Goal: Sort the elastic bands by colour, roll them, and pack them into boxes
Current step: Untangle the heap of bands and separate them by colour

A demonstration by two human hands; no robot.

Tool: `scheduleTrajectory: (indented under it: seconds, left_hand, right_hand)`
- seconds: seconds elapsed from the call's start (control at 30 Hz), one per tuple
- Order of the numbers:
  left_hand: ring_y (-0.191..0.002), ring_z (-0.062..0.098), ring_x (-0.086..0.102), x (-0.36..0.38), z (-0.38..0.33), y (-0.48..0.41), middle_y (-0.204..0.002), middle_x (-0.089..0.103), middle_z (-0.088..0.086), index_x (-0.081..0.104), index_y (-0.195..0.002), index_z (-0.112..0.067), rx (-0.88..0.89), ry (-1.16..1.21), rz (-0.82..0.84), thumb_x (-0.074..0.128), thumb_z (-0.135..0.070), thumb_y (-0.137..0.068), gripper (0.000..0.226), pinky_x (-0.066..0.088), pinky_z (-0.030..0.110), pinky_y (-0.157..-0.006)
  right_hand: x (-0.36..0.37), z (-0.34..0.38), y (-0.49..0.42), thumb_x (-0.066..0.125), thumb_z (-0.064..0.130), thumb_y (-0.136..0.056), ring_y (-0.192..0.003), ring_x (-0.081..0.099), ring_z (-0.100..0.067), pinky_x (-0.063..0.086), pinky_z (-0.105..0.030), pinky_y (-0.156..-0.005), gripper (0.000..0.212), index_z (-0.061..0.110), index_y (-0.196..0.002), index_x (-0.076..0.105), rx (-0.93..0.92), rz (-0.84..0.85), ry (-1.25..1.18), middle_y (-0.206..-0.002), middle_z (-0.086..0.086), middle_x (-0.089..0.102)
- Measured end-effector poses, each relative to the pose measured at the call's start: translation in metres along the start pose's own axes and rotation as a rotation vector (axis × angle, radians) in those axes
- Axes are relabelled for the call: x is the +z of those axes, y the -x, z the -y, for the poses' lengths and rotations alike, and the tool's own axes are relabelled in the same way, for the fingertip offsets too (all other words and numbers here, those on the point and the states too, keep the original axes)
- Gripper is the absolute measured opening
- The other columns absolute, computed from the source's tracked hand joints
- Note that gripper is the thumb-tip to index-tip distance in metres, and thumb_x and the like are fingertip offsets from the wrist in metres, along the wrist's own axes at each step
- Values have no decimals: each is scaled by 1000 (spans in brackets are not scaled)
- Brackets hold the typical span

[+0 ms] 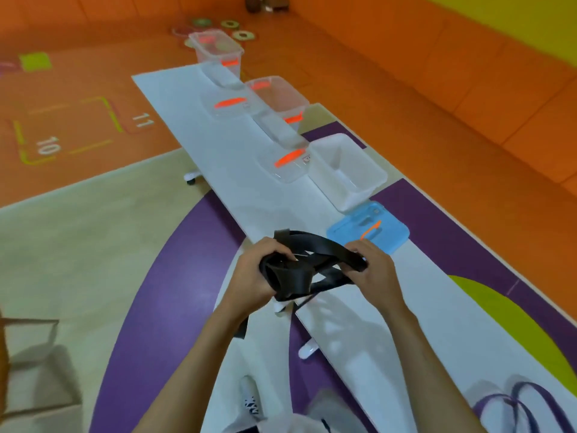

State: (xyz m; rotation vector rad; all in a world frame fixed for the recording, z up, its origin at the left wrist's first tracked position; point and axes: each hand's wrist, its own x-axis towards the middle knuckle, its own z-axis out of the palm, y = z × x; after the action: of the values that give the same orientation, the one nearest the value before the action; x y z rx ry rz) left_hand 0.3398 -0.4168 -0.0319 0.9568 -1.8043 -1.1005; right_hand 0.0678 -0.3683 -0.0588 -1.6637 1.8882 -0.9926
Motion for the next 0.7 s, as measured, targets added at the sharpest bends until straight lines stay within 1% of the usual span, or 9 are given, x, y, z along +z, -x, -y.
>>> scheduleTrajectory:
  seconds: [0.07, 0.13, 0.2, 0.27, 0.4, 0.5, 0.57, 0.63, 0.7]
  left_hand:
    - [-98, 23, 69, -28, 14, -7, -101, 72, -5, 73, -97, -23, -78, 19, -54, 88, 6, -72, 41, 57, 47, -87]
    - [-98, 23, 70, -55, 26, -15, -102, 72, -3, 73, -98, -21, -104, 54, -94, 86, 7, -73, 41, 57, 48, -87]
    - [-102, 23, 70, -79, 39, -25, -107, 71, 0, 73, -100, -19, -61, 59, -124, 87, -3, -72, 34, 57, 41, -89]
    - [-110, 21, 68, -100, 53, -36, -113, 69, 2, 74, -101, -19, -43, 62, -148, 84, -14, -77, 27, 52, 32, -95]
    - [-128, 16, 61, -144, 91, -70, -129, 59, -1, 75, -102, -25, -50, -7, -198, 81, -19, -81, 22, 46, 19, -103]
    - [-128, 17, 60, -184, 122, -104, -126, 57, -2, 75, -100, -26, -77, -41, -218, 81, -19, -80, 22, 44, 17, -102]
    - [-128, 19, 60, -212, 138, -132, -125, 58, -4, 76, -102, -24, -79, -80, -241, 83, -11, -80, 26, 44, 18, -102]
    - [-131, 19, 59, -241, 150, -162, -127, 58, -5, 76, -104, -23, -74, -144, -258, 83, -2, -81, 32, 43, 18, -104]
    - [-134, 17, 58, -274, 158, -191, -131, 58, -4, 76, -108, -25, -65, -184, -264, 81, -8, -82, 31, 42, 18, -106]
  right_hand:
    - [21, 18, -24, 80, 27, -87, -88, 64, -11, 50, -29, -74, 17, 36, -92, 66, -22, 15, 41, -92, 14, 65]
    - [43, 34, -48, 81, 29, -88, -88, 65, -10, 50, -28, -72, 17, 36, -90, 66, -18, 28, 42, -91, 15, 66]
    - [66, 49, -75, 82, 29, -87, -87, 66, -9, 50, -27, -72, 18, 37, -88, 66, -11, 43, 27, -91, 15, 67]
    - [88, 60, -103, 83, 28, -85, -87, 66, -9, 53, -30, -73, 19, 38, -87, 67, 3, 65, -4, -92, 15, 69]
    - [136, 77, -166, 76, 29, -80, -84, 68, -11, 58, -40, -72, 11, 32, -88, 69, 13, 142, -73, -91, 11, 71]
    - [177, 91, -219, 73, 37, -73, -82, 68, -14, 58, -43, -72, 15, 29, -87, 71, 14, 180, -125, -90, 9, 71]
    - [206, 100, -261, 73, 37, -71, -83, 69, -15, 57, -41, -71, 18, 29, -88, 72, 1, 199, -166, -91, 8, 71]
    - [232, 114, -305, 72, 30, -72, -83, 68, -14, 55, -36, -69, 16, 31, -88, 71, -7, 219, -185, -90, 10, 72]
    - [255, 132, -349, 71, 22, -73, -81, 67, -12, 52, -28, -66, 17, 33, -86, 69, -16, 234, -186, -89, 11, 71]
